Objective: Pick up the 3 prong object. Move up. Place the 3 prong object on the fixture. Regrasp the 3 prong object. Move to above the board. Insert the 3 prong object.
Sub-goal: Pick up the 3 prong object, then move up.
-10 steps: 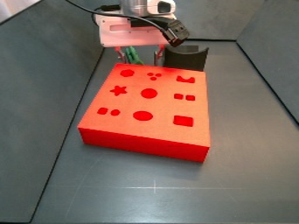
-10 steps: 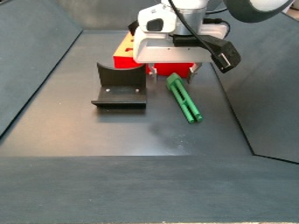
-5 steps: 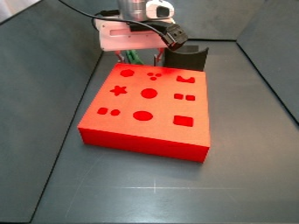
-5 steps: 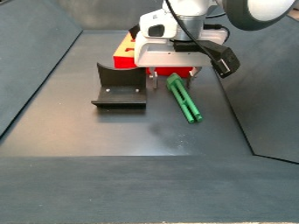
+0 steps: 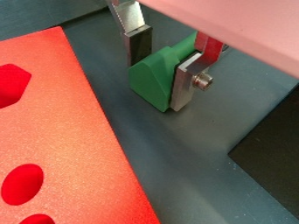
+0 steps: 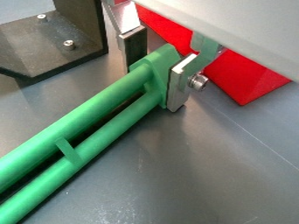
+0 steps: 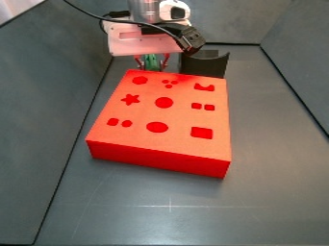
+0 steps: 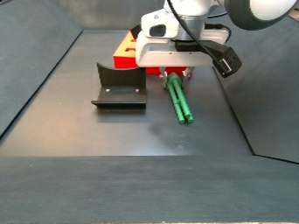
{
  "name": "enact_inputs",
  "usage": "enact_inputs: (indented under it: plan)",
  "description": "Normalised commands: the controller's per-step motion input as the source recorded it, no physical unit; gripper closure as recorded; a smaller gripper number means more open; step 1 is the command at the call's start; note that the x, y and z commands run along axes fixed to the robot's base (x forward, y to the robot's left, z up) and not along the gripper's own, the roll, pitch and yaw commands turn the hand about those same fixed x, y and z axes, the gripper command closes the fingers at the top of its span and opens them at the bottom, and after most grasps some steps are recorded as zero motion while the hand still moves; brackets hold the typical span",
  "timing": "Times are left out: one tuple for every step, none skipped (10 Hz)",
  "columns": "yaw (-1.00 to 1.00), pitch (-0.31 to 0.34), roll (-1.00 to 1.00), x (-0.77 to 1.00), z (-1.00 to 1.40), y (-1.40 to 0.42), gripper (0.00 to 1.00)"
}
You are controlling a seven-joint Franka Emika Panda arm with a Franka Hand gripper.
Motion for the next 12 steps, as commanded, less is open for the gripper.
enact_inputs:
  plan:
    - [0.0, 0.0, 0.0, 0.0, 0.0, 0.0, 1.0]
    - [0.0, 0.0, 0.0, 0.0, 0.0, 0.0, 1.0]
    - [0.0, 0.0, 0.0, 0.0, 0.0, 0.0, 1.0]
    - [0.0, 0.0, 0.0, 0.0, 0.0, 0.0, 1.0]
    - [0.0, 0.0, 0.0, 0.0, 0.0, 0.0, 1.0]
    - [0.0, 0.0, 0.0, 0.0, 0.0, 0.0, 1.0]
    - [0.0, 0.0, 0.0, 0.0, 0.0, 0.0, 1.0]
    - [0.0, 0.0, 0.0, 0.0, 0.0, 0.0, 1.0]
    - [0.0, 0.0, 0.0, 0.0, 0.0, 0.0, 1.0]
    - [0.0, 0.0, 0.0, 0.0, 0.0, 0.0, 1.0]
    - [0.0, 0.0, 0.0, 0.0, 0.0, 0.0, 1.0]
    - [0.0, 0.0, 0.0, 0.0, 0.83, 0.0, 1.0]
